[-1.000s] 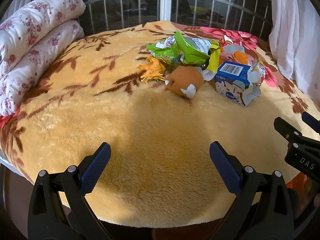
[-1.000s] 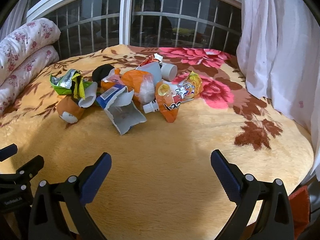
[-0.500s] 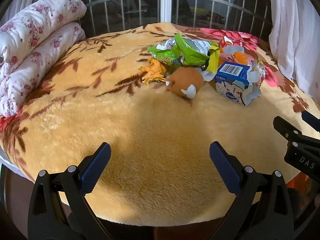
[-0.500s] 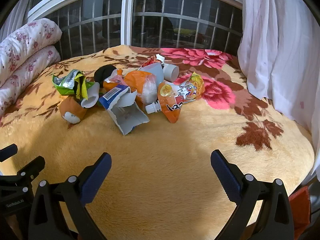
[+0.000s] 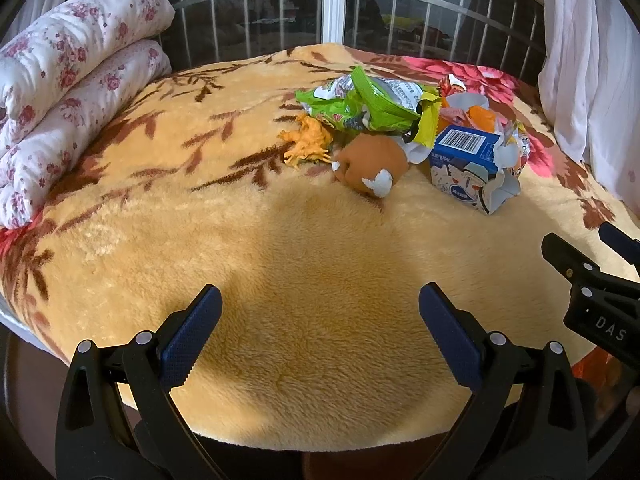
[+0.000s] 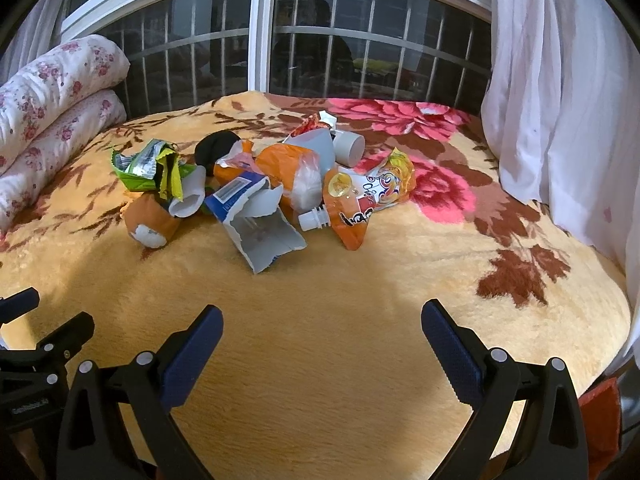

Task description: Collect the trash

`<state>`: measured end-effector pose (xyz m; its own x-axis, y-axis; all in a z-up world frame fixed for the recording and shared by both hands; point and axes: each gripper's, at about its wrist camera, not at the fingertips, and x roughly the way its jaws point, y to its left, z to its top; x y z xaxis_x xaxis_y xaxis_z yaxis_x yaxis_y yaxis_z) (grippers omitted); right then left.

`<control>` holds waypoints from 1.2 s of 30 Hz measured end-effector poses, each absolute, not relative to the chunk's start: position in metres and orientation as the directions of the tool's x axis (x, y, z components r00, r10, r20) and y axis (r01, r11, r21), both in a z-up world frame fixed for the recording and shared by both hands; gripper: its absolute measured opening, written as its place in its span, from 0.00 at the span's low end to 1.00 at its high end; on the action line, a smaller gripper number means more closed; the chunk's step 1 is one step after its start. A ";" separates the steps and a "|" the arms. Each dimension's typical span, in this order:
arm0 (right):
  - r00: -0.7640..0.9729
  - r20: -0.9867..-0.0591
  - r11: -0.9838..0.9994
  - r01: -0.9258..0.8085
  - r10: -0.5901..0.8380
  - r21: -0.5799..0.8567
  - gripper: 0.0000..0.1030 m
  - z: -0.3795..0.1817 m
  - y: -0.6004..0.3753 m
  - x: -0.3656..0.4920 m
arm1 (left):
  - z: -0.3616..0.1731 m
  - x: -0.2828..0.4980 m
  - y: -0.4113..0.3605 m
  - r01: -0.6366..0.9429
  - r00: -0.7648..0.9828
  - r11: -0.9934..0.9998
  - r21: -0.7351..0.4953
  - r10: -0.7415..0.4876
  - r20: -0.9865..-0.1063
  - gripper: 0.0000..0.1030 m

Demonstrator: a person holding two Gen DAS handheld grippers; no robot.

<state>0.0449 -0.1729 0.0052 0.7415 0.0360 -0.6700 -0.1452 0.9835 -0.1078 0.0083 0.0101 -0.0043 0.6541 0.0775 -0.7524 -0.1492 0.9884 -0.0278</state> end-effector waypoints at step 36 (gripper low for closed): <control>0.703 -0.654 0.928 -0.372 0.279 -0.004 0.95 0.003 -0.154 0.085 | -0.004 0.019 0.027 -0.161 0.663 0.986 -0.037 0.080 -0.745 0.93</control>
<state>0.0845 -0.1536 0.0034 0.7034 0.2795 -0.6536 -0.3724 0.9280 -0.0040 0.0188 0.0272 -0.0039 0.6626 0.0804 -0.7446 -0.1612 0.9862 -0.0370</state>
